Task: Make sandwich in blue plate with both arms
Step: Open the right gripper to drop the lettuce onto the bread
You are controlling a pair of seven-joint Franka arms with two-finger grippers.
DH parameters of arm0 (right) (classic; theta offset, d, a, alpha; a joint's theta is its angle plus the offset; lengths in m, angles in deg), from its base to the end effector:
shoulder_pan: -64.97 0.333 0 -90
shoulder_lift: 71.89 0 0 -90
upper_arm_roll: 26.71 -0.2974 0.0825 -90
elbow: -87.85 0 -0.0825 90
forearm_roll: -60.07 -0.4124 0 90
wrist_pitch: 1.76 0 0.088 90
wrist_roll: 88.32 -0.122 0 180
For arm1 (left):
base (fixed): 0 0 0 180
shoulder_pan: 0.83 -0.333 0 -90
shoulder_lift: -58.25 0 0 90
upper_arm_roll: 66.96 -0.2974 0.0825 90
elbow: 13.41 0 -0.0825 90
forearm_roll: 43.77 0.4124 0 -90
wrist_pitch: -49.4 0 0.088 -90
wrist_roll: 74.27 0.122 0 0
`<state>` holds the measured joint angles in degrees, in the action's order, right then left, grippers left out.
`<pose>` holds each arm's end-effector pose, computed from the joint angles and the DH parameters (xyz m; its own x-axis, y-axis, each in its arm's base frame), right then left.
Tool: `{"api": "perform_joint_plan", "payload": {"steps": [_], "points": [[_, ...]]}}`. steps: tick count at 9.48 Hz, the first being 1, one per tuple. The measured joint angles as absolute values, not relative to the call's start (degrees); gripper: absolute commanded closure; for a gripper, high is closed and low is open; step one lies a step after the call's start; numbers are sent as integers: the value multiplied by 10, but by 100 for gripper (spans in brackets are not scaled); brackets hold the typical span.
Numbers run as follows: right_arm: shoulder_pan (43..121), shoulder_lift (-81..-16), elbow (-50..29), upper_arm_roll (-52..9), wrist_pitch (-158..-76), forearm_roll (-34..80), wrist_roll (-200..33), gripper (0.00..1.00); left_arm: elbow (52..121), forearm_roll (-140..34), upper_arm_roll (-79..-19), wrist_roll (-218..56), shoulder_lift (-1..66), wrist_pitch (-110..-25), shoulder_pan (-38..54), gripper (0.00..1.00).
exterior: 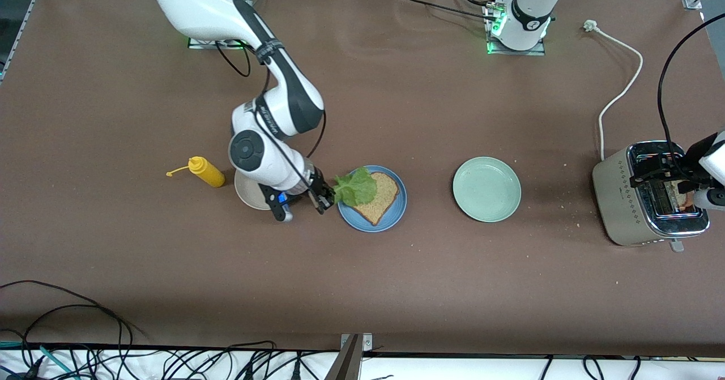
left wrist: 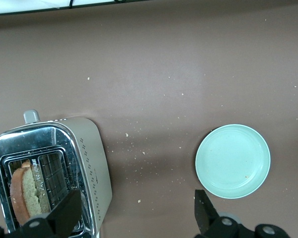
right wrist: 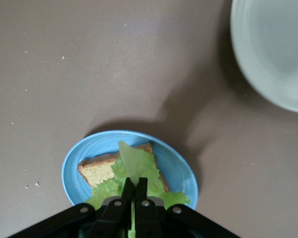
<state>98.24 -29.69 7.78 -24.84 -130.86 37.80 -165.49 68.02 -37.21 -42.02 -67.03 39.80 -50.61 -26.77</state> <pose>0.6361 0.4108 0.2392 0.5230 -0.8072 -0.2738 -0.8522 -0.5015 -0.1492 0.6751 0.0590 0.4945 0.9939 -0.1046 0.0341 -0.1052 -0.9943 0.0164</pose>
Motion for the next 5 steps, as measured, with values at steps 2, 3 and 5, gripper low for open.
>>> {"api": "perform_joint_plan", "payload": {"steps": [2, 3, 5], "points": [[992, -275, 78, -256, -1350, 367, -1676, 100, 680, -372, -420, -670, 398, -506, -268, 0], [993, -270, 78, -258, -1358, 363, -1684, 100, 680, -372, -420, -670, 398, -506, -268, 0], [992, -263, 79, -266, -1376, 357, -1696, 100, 680, -372, -420, -670, 398, -506, -268, 0]]}}
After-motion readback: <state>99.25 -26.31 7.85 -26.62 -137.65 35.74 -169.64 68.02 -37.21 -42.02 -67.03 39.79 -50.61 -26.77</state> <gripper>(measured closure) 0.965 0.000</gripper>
